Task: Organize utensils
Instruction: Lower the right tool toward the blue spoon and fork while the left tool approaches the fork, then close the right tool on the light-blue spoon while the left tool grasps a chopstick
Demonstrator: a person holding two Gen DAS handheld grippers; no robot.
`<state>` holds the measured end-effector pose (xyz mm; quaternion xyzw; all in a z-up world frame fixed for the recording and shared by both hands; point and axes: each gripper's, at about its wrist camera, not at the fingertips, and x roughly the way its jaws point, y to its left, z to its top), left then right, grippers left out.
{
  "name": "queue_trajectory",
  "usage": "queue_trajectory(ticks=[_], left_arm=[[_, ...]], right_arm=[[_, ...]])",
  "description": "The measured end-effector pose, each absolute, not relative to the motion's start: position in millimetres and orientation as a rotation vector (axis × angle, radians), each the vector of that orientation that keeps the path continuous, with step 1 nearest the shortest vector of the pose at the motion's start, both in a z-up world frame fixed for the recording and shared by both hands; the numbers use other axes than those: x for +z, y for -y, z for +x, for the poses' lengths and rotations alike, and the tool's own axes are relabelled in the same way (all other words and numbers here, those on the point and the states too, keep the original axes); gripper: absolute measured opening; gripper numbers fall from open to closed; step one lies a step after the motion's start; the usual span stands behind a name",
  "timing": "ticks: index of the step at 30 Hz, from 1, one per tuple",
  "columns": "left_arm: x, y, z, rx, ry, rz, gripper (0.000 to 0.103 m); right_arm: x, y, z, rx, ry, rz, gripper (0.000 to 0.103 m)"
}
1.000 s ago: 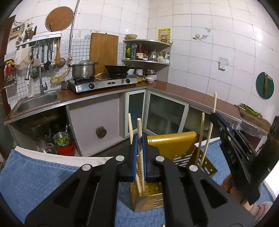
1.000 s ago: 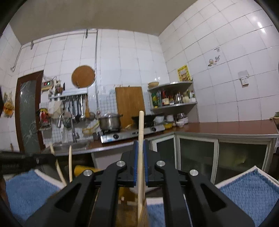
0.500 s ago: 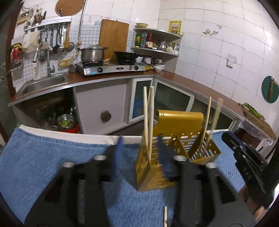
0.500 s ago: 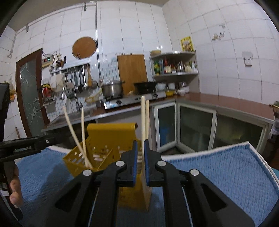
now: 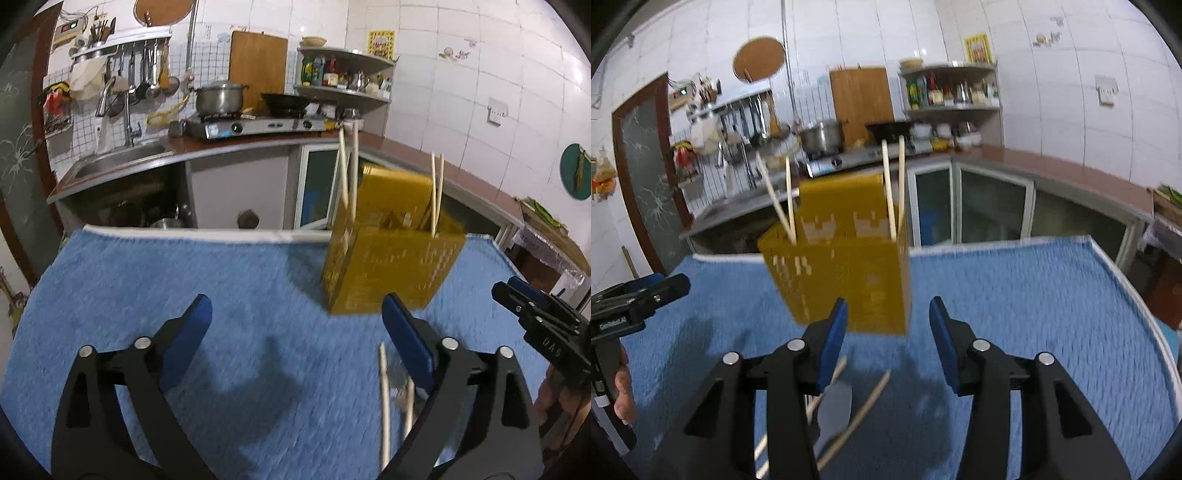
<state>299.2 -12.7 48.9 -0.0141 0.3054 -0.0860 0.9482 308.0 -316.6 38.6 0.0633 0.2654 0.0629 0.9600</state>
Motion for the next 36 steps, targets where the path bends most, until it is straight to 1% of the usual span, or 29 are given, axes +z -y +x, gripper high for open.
queue_trajectory(ticks=[5, 13, 21, 23, 25, 26, 30, 36], left_arm=[[23, 3, 288, -0.159, -0.685, -0.040, 0.097], [-18, 7, 280, -0.150, -0.775, 0.016, 0.098], [-32, 7, 280, -0.138, -0.816, 0.040, 0.098], [-33, 9, 280, -0.144, -0.824, 0.039, 0.098], [-34, 11, 279, -0.149, -0.824, 0.044, 0.098], [-33, 13, 278, -0.149, -0.823, 0.045, 0.098], [-31, 16, 277, -0.158, -0.823, 0.039, 0.098], [-31, 24, 278, -0.184, -0.851, 0.018, 0.098]], right_arm=[[14, 311, 296, 0.101, -0.625, 0.128, 0.046], [-33, 293, 293, 0.101, -0.780, 0.164, 0.046], [-38, 274, 287, 0.127, -0.813, 0.178, 0.045], [-42, 270, 286, 0.127, -0.838, 0.179, 0.043], [-49, 266, 286, 0.126, -0.867, 0.169, 0.035], [-52, 266, 286, 0.127, -0.879, 0.167, 0.033], [-55, 266, 286, 0.113, -0.884, 0.171, 0.015], [-54, 279, 291, 0.145, -0.908, 0.217, 0.013]])
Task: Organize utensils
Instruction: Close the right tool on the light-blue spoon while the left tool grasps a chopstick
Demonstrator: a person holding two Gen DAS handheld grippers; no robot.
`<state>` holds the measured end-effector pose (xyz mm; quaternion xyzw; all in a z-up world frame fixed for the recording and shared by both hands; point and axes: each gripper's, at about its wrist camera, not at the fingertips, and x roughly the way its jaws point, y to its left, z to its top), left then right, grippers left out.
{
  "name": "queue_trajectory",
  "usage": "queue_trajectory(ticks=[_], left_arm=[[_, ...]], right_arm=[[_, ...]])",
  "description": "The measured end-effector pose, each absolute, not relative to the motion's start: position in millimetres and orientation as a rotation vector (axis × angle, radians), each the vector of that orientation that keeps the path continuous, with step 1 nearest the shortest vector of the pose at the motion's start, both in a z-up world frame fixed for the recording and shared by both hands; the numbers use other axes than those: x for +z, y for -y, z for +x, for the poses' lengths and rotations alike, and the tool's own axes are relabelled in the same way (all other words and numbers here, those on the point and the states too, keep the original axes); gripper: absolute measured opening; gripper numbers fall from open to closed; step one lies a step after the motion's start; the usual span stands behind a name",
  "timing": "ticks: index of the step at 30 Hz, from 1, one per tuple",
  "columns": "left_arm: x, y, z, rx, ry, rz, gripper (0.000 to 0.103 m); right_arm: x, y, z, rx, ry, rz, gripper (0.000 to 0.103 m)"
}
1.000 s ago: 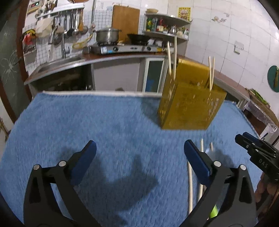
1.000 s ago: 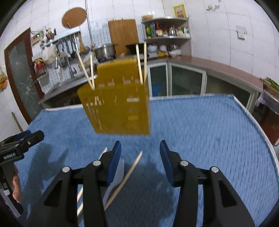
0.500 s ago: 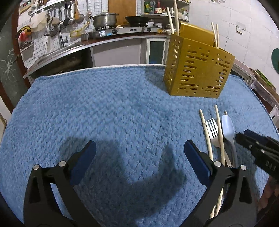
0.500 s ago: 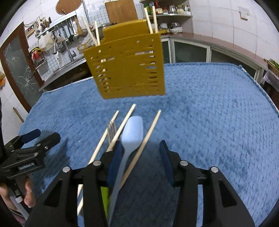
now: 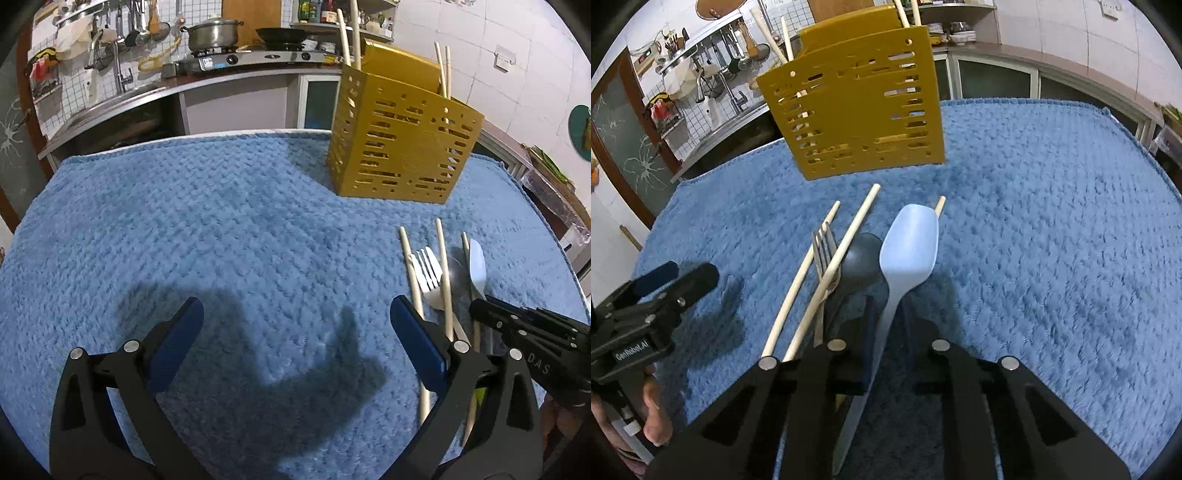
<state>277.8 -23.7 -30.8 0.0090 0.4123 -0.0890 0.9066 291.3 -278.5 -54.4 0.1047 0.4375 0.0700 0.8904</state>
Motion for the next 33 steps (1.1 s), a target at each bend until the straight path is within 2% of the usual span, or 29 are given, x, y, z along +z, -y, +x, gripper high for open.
queue_trajectory(ticks=[4, 11, 13, 14, 19, 23, 25, 26, 33], left_arm=[[-32, 34, 277, -0.204, -0.866, 0.036, 0.098], [-37, 52, 280, -0.252, -0.915, 0.038, 0.098], [-37, 58, 280, -0.262, -0.911, 0.046, 0.095], [-38, 61, 279, -0.267, -0.913, 0.051, 0.092], [-43, 79, 282, -0.307, -0.953, 0.097, 0.065], [-44, 92, 286, -0.335, -0.974, 0.134, 0.056], [-47, 99, 289, -0.350, -1.000, 0.152, 0.036], [-49, 102, 292, -0.357, -1.016, 0.155, 0.032], [-52, 115, 314, -0.342, -1.038, 0.164, 0.023]], right_arm=[[-49, 293, 292, 0.134, -0.903, 0.230, 0.006], [-50, 325, 300, 0.076, -0.927, 0.224, 0.006], [-52, 336, 301, 0.053, -0.932, 0.230, 0.006], [-53, 340, 301, 0.048, -0.933, 0.232, 0.006], [-58, 354, 302, 0.047, -0.939, 0.268, 0.006], [-57, 351, 305, 0.043, -0.940, 0.249, 0.006], [-57, 352, 305, 0.043, -0.940, 0.254, 0.006], [-58, 352, 306, 0.043, -0.942, 0.257, 0.006], [-59, 353, 307, 0.036, -0.958, 0.255, 0.006]])
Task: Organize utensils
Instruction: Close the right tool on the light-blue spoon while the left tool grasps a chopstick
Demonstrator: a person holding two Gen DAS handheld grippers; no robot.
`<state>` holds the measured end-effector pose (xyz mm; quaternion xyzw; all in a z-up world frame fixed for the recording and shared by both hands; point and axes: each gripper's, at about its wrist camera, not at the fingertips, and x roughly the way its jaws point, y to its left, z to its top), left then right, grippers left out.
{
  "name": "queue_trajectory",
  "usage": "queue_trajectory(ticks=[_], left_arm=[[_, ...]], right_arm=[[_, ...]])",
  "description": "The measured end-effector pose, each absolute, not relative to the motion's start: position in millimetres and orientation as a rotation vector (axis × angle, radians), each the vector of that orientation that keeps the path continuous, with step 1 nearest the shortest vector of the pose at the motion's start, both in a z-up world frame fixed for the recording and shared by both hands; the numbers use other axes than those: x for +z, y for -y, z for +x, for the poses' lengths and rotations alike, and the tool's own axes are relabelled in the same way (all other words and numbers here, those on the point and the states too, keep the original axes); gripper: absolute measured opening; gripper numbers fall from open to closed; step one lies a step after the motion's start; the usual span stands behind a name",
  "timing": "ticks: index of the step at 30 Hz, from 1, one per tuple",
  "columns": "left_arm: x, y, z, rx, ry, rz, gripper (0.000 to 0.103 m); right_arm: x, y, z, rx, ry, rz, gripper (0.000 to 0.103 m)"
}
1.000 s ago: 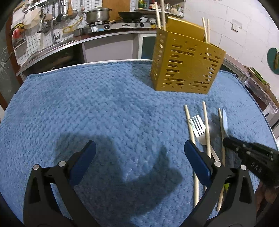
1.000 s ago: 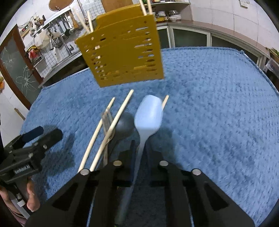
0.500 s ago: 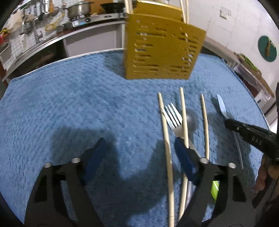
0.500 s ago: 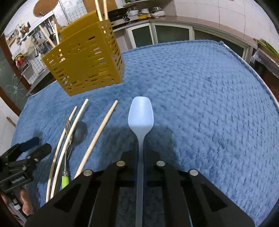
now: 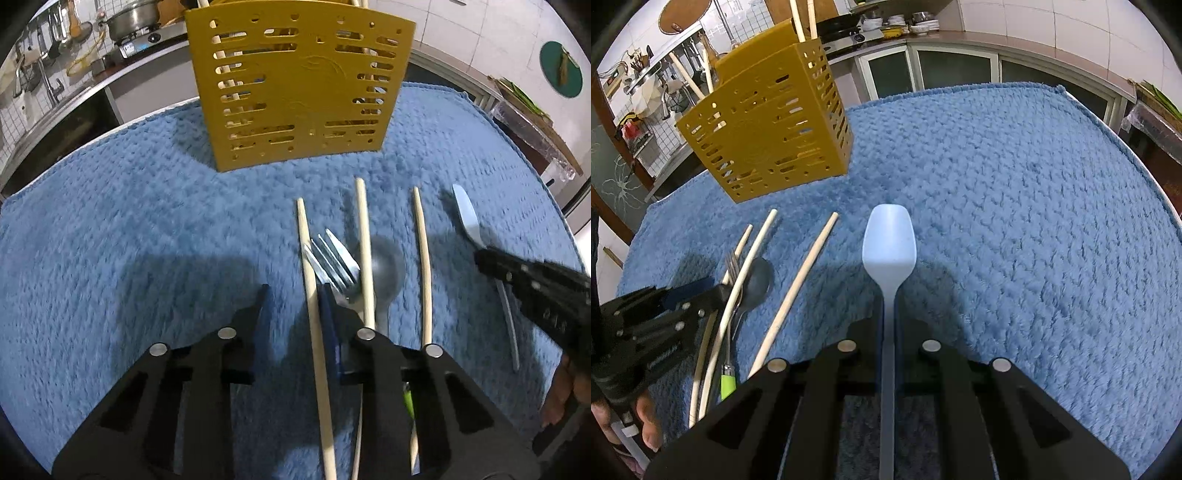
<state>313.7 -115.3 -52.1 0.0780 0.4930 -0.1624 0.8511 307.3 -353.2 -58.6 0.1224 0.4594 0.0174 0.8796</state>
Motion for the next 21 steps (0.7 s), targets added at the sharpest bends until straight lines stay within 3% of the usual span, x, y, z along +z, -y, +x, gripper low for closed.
queue_trajectory(ticks=[9, 21], left_arm=[[-53, 107, 331, -0.321, -1.045, 0.076, 0.005], [-29, 73, 313, -0.326, -0.961, -0.039, 0.005]], right_arm=[[-57, 349, 316, 0.025, -0.979, 0.235, 0.006], [-42, 354, 306, 0.061, -0.925, 0.257, 0.006]])
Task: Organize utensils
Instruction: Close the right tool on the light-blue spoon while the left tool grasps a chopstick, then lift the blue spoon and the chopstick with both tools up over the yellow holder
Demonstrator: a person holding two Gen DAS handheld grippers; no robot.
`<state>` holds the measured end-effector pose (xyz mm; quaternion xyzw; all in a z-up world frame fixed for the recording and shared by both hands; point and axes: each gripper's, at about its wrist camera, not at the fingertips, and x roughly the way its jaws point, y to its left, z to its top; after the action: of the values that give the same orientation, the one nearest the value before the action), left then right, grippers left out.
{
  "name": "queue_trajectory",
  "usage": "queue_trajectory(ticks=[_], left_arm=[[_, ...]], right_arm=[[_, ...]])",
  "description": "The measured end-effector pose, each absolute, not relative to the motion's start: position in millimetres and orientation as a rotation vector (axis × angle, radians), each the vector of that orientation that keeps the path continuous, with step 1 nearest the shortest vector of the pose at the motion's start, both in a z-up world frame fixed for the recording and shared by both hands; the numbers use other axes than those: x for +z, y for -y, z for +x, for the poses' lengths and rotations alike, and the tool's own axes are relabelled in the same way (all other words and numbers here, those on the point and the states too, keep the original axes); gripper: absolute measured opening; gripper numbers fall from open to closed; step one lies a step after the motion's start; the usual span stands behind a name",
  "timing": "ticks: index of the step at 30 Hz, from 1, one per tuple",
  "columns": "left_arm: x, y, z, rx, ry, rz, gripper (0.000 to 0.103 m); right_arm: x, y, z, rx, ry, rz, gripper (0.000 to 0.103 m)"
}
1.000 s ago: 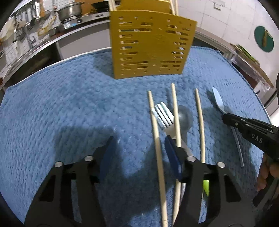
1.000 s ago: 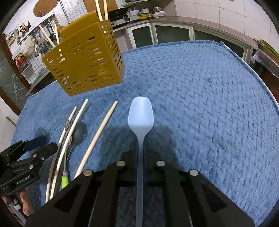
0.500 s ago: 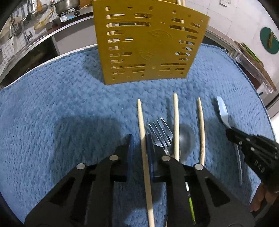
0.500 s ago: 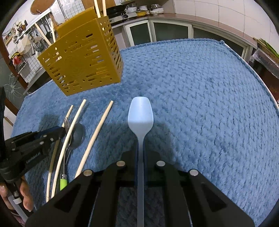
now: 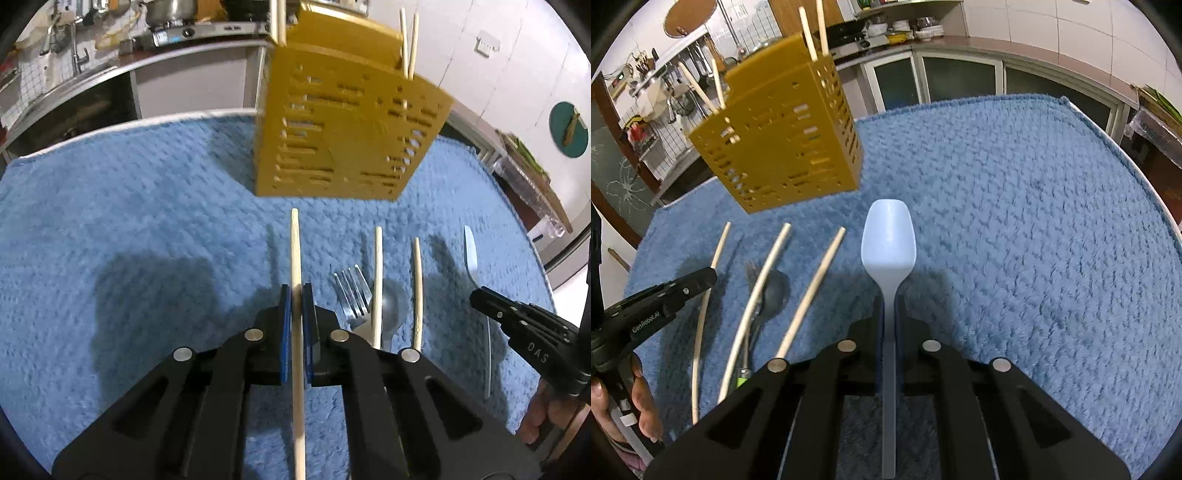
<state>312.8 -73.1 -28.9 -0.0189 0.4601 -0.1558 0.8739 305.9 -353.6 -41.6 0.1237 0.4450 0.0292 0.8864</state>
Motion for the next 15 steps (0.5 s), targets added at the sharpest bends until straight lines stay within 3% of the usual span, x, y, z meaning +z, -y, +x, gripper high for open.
queue_trajectory(ticks=[15], left_arm=[[24, 45, 265, -0.237, -0.696, 0.002, 0.005]], right_arm=[[-15, 353, 277, 0.116, -0.709, 0.288, 0.006]])
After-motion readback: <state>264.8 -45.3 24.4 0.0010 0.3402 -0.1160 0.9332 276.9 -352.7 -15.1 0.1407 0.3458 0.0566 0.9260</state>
